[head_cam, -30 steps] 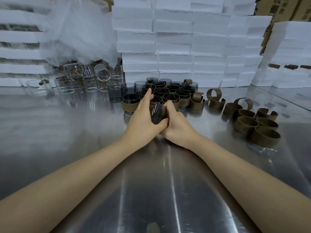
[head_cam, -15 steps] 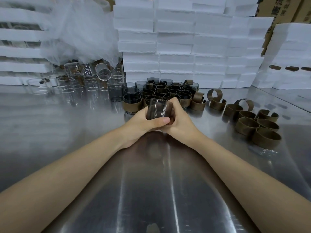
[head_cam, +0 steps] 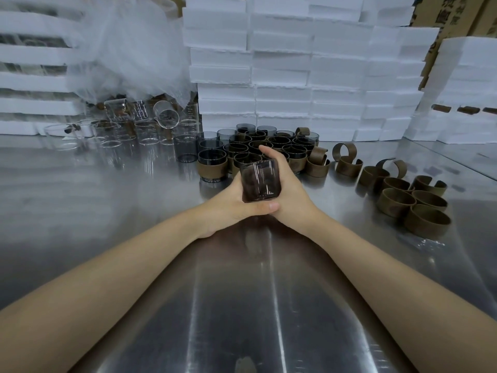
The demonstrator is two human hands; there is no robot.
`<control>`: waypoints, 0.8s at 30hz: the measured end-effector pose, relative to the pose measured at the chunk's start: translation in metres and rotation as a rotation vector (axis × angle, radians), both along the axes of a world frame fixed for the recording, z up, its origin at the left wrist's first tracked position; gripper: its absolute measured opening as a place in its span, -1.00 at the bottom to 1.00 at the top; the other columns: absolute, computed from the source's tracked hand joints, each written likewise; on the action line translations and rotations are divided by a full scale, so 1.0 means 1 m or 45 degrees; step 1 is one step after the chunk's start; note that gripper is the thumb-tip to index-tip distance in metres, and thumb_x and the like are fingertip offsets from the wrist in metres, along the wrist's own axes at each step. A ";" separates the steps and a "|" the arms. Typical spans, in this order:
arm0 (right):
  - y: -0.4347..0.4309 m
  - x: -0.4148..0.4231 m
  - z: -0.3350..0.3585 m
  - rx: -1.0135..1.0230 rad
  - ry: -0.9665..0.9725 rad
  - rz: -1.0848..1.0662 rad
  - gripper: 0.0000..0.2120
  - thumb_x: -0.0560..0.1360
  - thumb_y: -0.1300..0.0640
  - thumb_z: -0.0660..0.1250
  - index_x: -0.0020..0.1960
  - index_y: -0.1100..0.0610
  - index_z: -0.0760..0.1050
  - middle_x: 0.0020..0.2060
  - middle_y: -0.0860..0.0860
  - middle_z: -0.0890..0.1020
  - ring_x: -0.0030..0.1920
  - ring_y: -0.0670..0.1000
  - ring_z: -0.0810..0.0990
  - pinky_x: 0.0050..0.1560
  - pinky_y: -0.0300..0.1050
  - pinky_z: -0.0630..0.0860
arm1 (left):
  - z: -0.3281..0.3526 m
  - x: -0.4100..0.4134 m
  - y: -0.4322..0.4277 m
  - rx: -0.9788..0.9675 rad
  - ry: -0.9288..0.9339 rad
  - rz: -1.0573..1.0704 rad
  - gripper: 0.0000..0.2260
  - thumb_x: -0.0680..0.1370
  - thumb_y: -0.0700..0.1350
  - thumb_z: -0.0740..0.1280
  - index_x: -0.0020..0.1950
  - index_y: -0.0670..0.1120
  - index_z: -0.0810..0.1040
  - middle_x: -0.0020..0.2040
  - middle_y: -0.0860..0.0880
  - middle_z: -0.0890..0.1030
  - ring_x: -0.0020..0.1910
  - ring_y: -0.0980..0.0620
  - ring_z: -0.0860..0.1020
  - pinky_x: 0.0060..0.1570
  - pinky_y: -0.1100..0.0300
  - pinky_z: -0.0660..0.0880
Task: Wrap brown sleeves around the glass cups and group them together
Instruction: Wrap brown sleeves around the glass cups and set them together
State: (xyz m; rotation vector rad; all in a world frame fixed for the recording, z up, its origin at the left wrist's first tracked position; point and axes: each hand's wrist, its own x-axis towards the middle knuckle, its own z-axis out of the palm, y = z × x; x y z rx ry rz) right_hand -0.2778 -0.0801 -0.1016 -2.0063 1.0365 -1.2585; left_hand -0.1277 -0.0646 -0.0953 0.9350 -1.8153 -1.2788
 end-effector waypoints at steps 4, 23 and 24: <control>0.002 0.003 0.006 -0.031 0.038 -0.129 -0.39 0.38 0.27 0.36 0.41 0.06 0.33 -0.08 -0.21 0.54 -0.01 -0.14 0.54 0.11 -0.21 0.47 | 0.000 -0.003 0.001 0.026 0.042 0.013 -0.31 0.50 -0.05 0.35 0.55 -0.02 0.09 0.36 0.09 0.43 0.28 0.28 0.43 0.21 0.39 0.44; 0.010 0.008 0.013 0.202 -0.268 -0.486 -0.67 0.48 0.36 0.10 -0.22 0.08 0.57 -0.29 0.03 0.64 -0.20 0.04 0.61 -0.11 -0.07 0.58 | -0.009 -0.005 -0.006 -0.340 -0.070 0.611 -0.50 0.47 0.17 0.42 0.22 -0.02 0.29 -0.04 0.12 0.60 -0.13 0.26 0.60 -0.20 0.39 0.50; 0.011 0.013 0.016 0.284 -0.434 -0.426 -0.68 0.55 0.30 0.08 -0.11 0.08 0.58 -0.20 0.05 0.66 -0.13 0.03 0.62 -0.10 -0.14 0.57 | -0.009 -0.005 -0.004 -0.409 -0.160 0.647 -0.49 0.45 0.19 0.43 0.21 -0.01 0.28 -0.08 0.17 0.56 -0.18 0.32 0.57 -0.23 0.46 0.46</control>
